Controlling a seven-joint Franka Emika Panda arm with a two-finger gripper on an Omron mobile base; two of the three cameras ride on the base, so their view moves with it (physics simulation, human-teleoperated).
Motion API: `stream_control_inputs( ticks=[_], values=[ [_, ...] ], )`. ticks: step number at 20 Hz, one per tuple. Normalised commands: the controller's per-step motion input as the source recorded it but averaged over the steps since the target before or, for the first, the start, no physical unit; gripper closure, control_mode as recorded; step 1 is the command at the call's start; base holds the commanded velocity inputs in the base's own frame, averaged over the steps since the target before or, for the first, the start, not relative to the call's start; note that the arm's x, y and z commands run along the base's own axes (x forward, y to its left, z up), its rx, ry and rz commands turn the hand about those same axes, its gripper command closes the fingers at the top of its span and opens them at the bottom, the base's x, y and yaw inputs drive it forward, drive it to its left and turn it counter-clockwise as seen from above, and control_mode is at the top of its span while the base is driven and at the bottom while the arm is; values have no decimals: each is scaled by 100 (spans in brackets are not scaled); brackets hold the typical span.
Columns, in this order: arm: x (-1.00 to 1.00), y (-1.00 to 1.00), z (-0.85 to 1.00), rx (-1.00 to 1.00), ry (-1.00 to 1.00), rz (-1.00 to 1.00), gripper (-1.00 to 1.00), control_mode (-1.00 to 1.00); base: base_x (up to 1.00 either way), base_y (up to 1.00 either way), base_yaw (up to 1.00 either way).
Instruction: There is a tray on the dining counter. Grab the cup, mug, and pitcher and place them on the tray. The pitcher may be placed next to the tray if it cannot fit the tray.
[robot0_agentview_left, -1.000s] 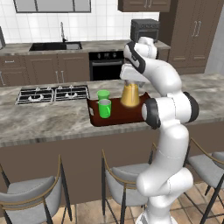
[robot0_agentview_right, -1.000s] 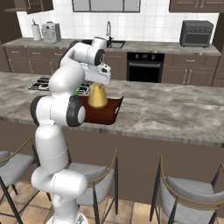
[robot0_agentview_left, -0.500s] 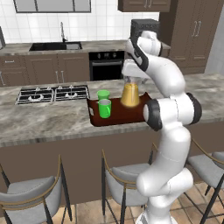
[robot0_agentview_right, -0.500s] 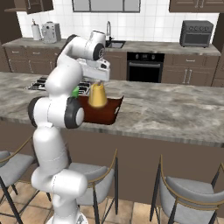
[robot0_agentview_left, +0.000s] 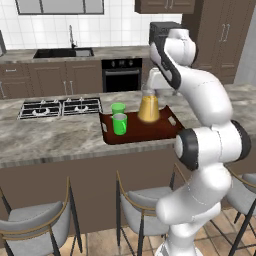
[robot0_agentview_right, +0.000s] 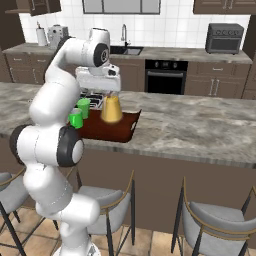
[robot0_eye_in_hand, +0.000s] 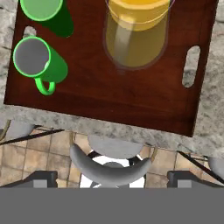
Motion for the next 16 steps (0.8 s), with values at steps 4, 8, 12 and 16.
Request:
stream_control_inputs(
  ticks=[4, 8, 12, 16],
  values=[
    [-100, 0, 16, -15, -13, 5, -100, -100, 0, 0, 0],
    [-100, 0, 20, -14, -13, 5, -100, -100, 0, 0, 0],
    [-98, -2, 25, -5, -12, 3, -100, -100, 0, 0, 0],
    [-78, -8, 40, 0, -7, 0, -100, -100, 0, 0, 0]
  ],
)
